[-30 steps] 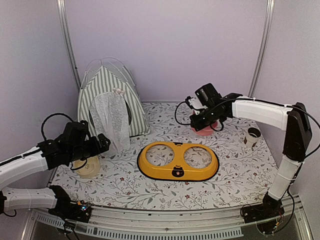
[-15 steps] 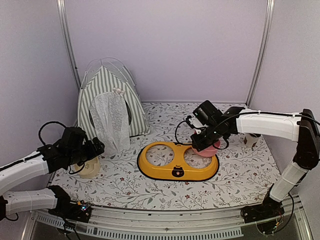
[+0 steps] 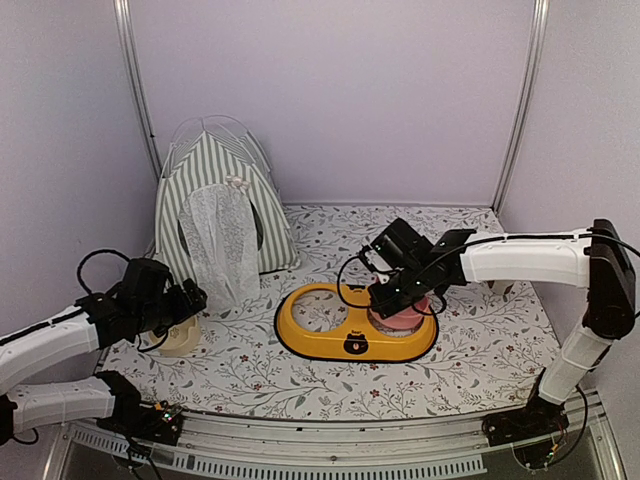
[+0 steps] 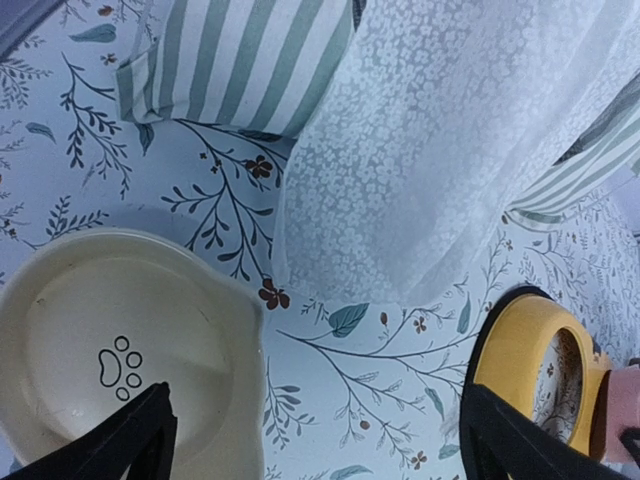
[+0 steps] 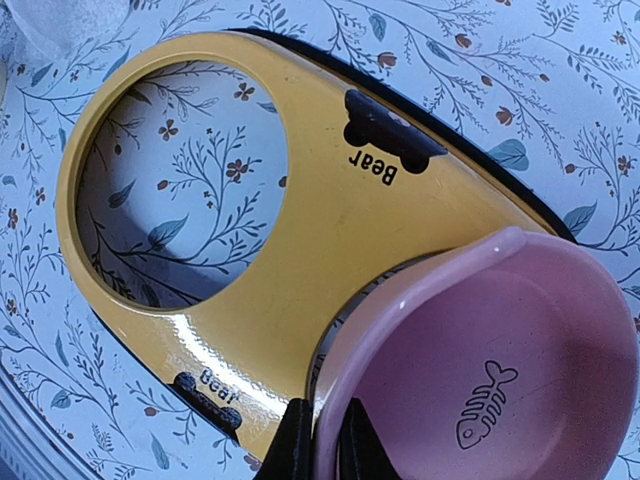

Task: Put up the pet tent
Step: Place the pet food bowl in the pet food container.

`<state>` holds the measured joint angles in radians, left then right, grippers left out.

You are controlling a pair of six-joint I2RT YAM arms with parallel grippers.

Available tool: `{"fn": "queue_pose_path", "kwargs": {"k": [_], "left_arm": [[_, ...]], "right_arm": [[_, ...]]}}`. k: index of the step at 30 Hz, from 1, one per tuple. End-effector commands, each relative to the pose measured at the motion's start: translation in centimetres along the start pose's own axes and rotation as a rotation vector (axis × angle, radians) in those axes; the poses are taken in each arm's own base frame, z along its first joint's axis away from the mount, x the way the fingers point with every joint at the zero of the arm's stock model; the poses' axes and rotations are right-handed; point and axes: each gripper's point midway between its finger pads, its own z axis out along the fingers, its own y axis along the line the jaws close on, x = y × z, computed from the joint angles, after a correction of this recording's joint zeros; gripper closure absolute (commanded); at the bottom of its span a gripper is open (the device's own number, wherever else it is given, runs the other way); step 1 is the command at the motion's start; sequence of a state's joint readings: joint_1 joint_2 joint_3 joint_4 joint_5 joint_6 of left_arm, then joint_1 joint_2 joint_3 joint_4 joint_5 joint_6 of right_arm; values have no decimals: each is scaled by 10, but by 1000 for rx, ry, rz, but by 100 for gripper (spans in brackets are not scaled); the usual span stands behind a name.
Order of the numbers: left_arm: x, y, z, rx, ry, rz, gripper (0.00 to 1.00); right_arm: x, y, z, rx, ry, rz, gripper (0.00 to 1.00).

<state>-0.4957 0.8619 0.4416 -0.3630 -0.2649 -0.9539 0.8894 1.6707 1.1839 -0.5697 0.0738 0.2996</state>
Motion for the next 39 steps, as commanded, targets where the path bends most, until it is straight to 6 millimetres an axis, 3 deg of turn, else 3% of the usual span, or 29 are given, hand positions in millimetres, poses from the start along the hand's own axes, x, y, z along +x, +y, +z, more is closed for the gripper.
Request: {"fn": "queue_pose_path", "kwargs": {"k": [1,10,13,16,19,23,28,34,39], "left_arm": [[-1,5,0,4,-10,-23,1],[-2,6,1,13,-16,-28,0],[-2,6,2,14,-14,-28,0],[-1,7,2,9,-11,-27,1],[0,9,3,3,-11,-28,1],[1,11,3,-6,-5,-32,1],[3,17,4,-40,8,-33,1],[6,22,8,-100,40,-26,9],[13,18,12,-122,71,0,23]], "right_arm": [[-21,7,3,-2,-78,21,100],[-2,0,18,45,-42,49,100],[2,-1,22,53,-28,51,95],[3,0,23,51,-26,51,85],[1,4,19,37,-35,48,64],[-6,10,9,4,-63,47,45],[-21,18,-10,-51,-127,37,30],[-44,22,-39,-101,-233,11,24],[-60,18,-57,-144,-320,7,23]]}}
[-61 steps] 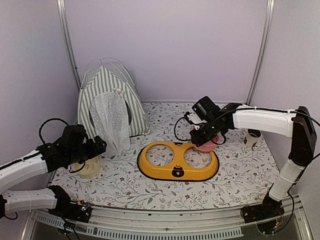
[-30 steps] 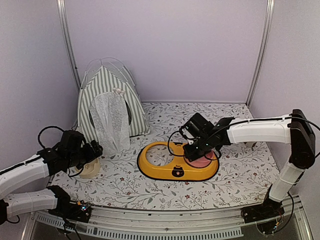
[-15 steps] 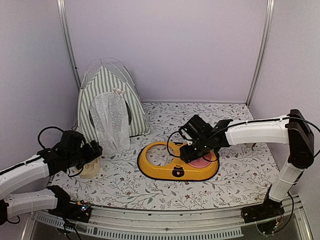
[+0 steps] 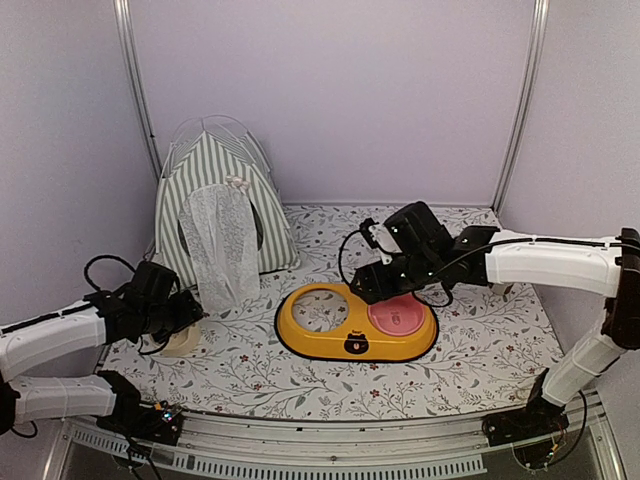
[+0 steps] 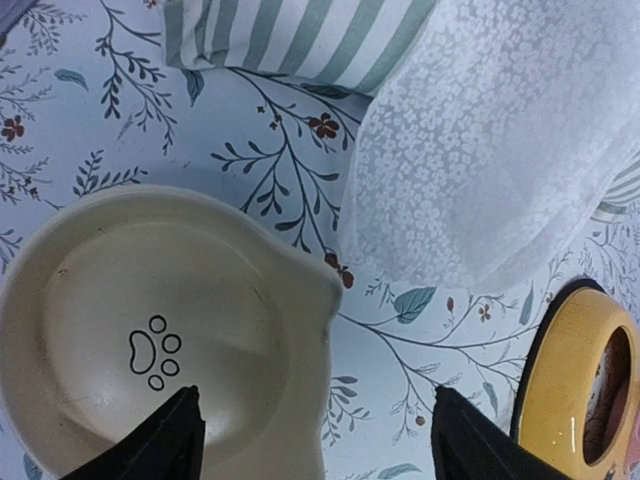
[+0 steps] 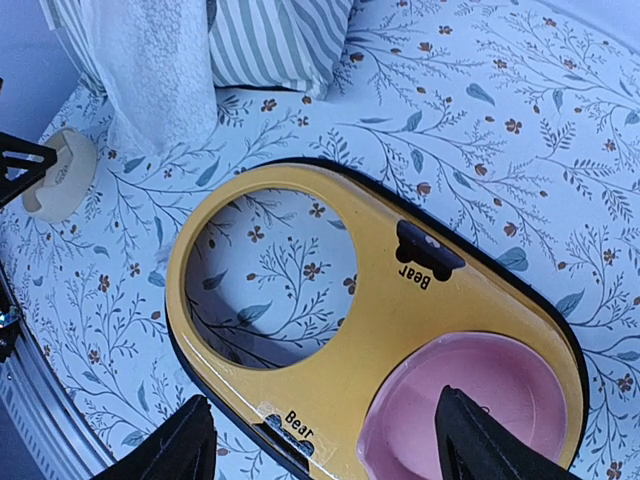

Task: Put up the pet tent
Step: Place the pet food bowl in the pet food container, then pick up the pet food bowl at the corner of the board.

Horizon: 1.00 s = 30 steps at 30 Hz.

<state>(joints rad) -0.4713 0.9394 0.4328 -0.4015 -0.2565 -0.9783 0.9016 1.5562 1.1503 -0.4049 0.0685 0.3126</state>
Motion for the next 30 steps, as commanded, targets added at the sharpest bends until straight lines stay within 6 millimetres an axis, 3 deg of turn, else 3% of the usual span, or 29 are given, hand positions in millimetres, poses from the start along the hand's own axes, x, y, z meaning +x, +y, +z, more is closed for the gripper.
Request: {"fn": "queue_pose_path", "kwargs": {"k": [1,5,11,20,27,30], "left_arm": [[-1,-5,-1,-35,9,23,25],[8,-2,-3,-113,32,83,36],[18,8,-6,-208,41,135,45],[36,10,10,-234,86,202,60],[40,14,19,-263,91,231,73],[41,16,22,-265,88,237,83]], "right_arm": [[-23,-2,-15,-61,-107,-4,23],[-40,-4,-24,-105,-170,16,22],[-58,-9,-28,-106,-219,9,22],[-89,-21,-41,-104,-297,31,22],[-113,-20,-52,-120,-369,45,21],[-133,-15,-61,-135,-413,36,19]]}}
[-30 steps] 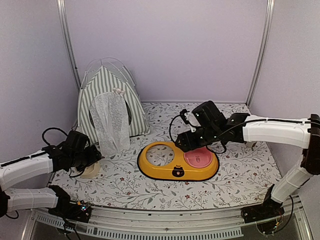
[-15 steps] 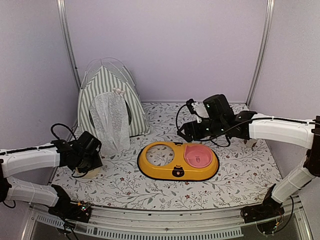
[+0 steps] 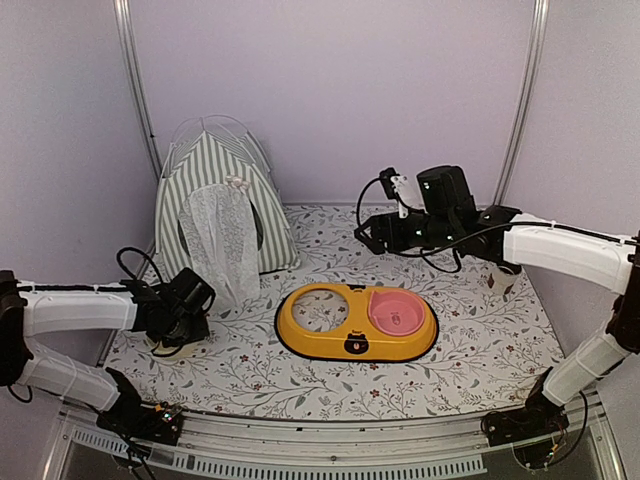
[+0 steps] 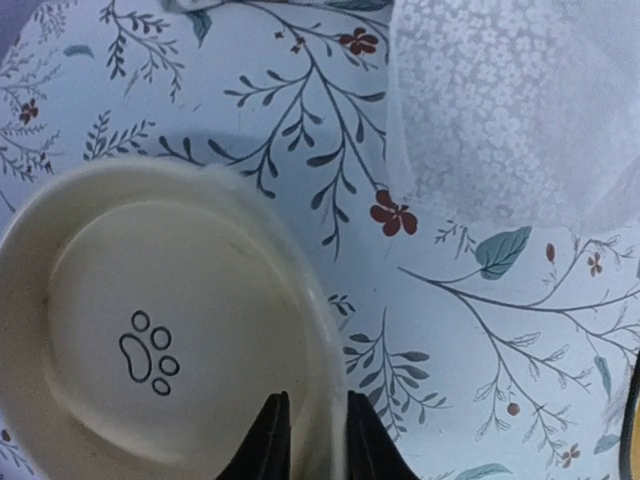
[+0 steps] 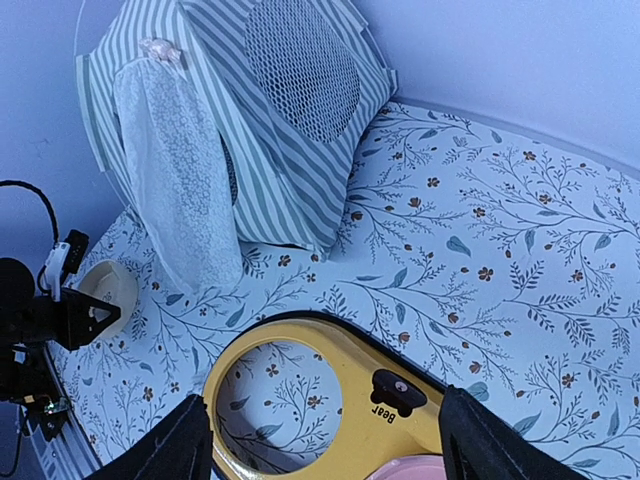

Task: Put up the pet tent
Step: Pick up the pet food bowl at the corner of the board.

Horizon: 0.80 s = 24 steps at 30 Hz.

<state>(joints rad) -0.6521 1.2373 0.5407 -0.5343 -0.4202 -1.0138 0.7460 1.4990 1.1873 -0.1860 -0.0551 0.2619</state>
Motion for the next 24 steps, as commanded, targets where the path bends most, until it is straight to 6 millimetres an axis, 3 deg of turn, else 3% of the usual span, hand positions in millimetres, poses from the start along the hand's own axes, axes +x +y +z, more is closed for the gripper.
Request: {"fn": "queue_pose_path", "kwargs": {"k": [1,4,9,24], "left_arm": [[5,2,6,-17,3,19,88],[7,2,6,-19,9,32,100],[6,1,-2,9,-12,51,100],[-17,-24,-55,191,-101,69,100]], "right_arm": [[-49,14,-12,-45,-125,-13,19],[-62,15,-9,-54,-148,-17,18],[-74,14,-1,-67,-162,-11,16],[-91,7,4,-92,-201,64,11]]}}
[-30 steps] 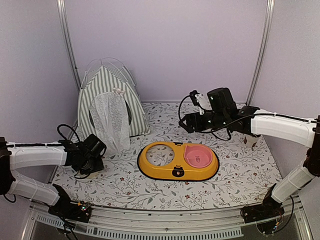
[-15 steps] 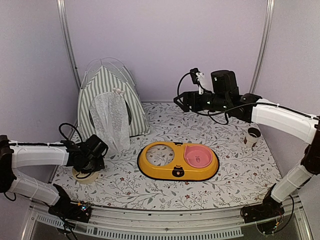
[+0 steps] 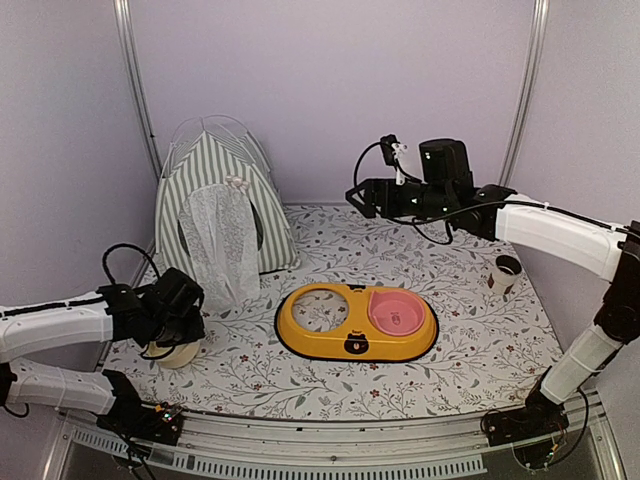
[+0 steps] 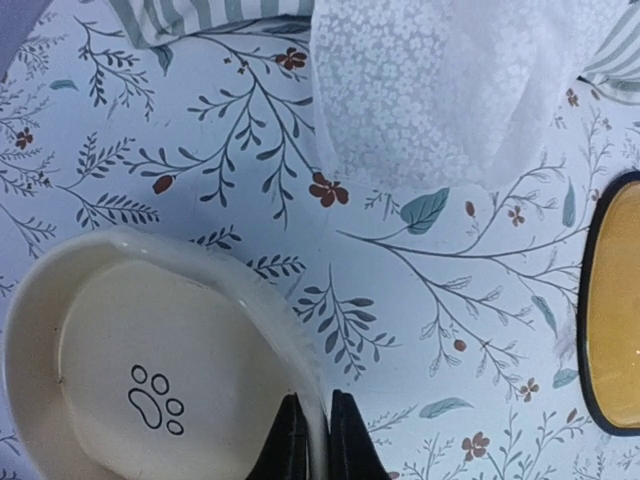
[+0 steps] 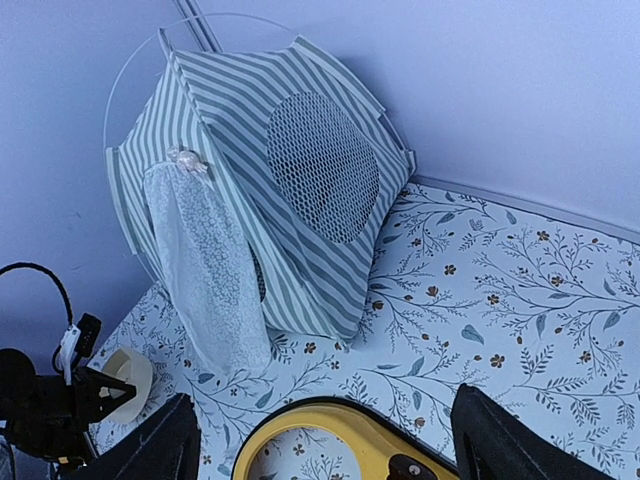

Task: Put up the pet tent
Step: Pick up the pet food bowl at the corner of the board.

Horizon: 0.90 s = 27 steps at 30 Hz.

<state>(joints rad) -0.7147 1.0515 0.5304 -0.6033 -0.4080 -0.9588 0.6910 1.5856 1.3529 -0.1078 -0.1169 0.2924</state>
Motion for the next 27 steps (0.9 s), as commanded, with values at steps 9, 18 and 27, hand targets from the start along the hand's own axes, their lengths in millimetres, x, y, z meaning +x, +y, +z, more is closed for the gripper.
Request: {"fn": "queue_pose_path", "kwargs": {"k": [9,18,27], "left_arm": [[-24,-58,-46,159,-89,101,100],[-16,-118,-65,234,-102,243,100],[-8,-177,-73,297,-99,394,100]], "right_arm": [[-26,3,-4,-25,-67,41,11],[-29,-2,-13,-3,-77,45,9],[-23,-8,-23,24,-77,50,9]]}}
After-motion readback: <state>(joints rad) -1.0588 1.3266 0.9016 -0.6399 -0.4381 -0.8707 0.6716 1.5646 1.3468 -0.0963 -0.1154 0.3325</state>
